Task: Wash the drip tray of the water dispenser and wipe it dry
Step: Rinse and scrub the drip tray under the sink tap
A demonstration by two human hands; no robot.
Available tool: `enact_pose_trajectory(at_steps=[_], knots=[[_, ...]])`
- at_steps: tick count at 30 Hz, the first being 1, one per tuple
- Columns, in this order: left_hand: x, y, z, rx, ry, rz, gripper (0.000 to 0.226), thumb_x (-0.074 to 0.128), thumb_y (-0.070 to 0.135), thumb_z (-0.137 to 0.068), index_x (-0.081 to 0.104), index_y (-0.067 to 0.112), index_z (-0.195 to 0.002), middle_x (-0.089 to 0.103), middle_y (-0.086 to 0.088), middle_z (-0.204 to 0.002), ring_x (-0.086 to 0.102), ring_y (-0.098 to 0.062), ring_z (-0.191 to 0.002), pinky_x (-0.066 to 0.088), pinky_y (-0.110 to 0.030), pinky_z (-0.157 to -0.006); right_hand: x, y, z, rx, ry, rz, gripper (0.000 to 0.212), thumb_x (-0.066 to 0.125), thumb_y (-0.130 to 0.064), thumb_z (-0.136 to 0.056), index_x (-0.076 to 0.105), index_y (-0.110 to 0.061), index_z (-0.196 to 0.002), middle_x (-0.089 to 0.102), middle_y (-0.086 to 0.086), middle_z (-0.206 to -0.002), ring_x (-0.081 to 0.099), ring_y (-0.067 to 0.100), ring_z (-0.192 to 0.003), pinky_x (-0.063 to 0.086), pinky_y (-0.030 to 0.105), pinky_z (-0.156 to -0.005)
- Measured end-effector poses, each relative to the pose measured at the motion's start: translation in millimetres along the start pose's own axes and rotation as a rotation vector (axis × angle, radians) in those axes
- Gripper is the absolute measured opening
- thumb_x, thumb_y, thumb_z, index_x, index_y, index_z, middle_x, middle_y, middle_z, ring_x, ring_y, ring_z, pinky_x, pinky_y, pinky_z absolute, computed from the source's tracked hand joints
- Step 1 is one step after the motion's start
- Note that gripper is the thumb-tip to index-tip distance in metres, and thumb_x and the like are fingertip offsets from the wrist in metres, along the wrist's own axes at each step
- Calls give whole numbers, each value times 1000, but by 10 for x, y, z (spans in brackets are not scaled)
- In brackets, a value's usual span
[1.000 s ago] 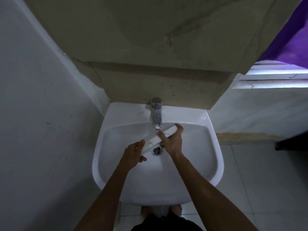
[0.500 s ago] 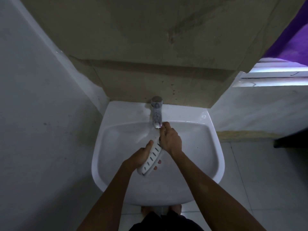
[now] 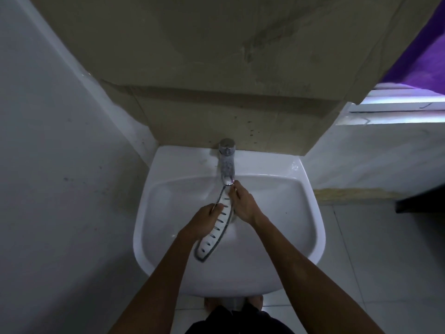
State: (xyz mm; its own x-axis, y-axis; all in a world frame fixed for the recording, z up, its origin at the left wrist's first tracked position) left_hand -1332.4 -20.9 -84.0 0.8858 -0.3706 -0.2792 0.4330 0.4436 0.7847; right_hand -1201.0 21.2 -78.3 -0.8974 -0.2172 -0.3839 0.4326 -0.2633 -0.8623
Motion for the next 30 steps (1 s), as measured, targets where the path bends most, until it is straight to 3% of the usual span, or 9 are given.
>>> enact_pose_trajectory(at_steps=[2, 5, 9, 13, 15, 19, 24, 27, 30], knots=[[-22, 17, -18, 15, 45, 9, 40, 36, 40, -103, 62, 9, -107, 72, -18, -99, 71, -35, -86, 56, -49, -86, 40, -29, 24, -4, -90, -68, 32, 41, -34, -105, 45, -21, -134, 65, 7, -121, 65, 27, -105, 52, 39, -93], [14, 24, -52, 22, 69, -55, 51, 28, 46, -103, 59, 7, -113, 69, -19, -104, 66, -25, -85, 52, -35, -82, 59, -49, 61, 1, -166, -177, 51, 58, -26, -99, 35, -22, -144, 62, 4, -126, 65, 20, -107, 54, 37, -95], [119, 88, -69, 39, 27, 76, 44, 29, 41, -103, 60, 11, -112, 72, -11, -100, 69, -20, -87, 54, -36, -82, -14, 66, 50, 92, -146, -166, 46, 61, -36, -96, 45, -21, -137, 69, 12, -108, 69, 20, -85, 53, 25, -64], [154, 126, -131, 51, -15, 3, 30, 44, 22, -98, 51, 10, -124, 66, -9, -117, 66, -22, -103, 52, -40, -94, -163, 149, 42, 63, 57, -87, 33, 46, -35, -103, 63, -9, -115, 72, 14, -102, 70, 30, -89, 58, 50, -81], [139, 62, -135, 16, -42, -79, 35, 48, 20, -97, 47, 11, -130, 61, -7, -125, 61, -22, -112, 49, -39, -97, -181, 143, 83, 31, 94, -92, 31, 44, -34, -104, 62, -13, -119, 72, 10, -106, 69, 29, -93, 58, 51, -84], [92, -48, -137, 13, -22, -157, 34, 51, 19, -97, 47, 14, -130, 59, -7, -128, 58, -24, -118, 47, -45, -102, -150, 170, 119, -1, 14, -128, 32, 53, -28, -101, 54, -22, -133, 69, 3, -116, 67, 16, -98, 59, 36, -86], [105, -42, -144, -10, 16, -73, 34, 49, 10, -95, 46, 12, -128, 60, -8, -126, 58, -24, -117, 47, -44, -102, -139, 128, 153, 60, -61, -234, 40, 58, -18, -97, 50, -28, -135, 66, -12, -104, 65, 0, -85, 50, 8, -62], [242, -39, -97, -46, -77, 153, 34, 47, 4, -93, 49, 11, -127, 62, -11, -124, 63, -26, -114, 53, -47, -97, -93, 169, 208, 157, -139, -209, 35, 55, -27, -99, 51, -26, -134, 67, 0, -108, 67, 17, -97, 58, 26, -79], [359, -2, -36, -52, -163, 443, 40, 48, -6, -91, 56, 12, -126, 69, -13, -119, 70, -25, -104, 59, -35, -79, -1, 278, 306, 229, -282, -136, 36, 53, -34, -101, 53, -17, -132, 67, 10, -121, 65, 29, -110, 55, 46, -95]])
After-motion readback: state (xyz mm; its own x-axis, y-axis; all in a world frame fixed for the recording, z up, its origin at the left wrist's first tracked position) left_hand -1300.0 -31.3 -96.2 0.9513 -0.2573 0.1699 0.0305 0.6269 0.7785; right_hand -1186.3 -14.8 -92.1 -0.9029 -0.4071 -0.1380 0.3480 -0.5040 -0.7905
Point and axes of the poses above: each hand's wrist, its own z-axis away from the middle knuckle, its own x-axis out of the palm, y = z × x, the point moved 8 cm from there along -z, towards the middle knuckle
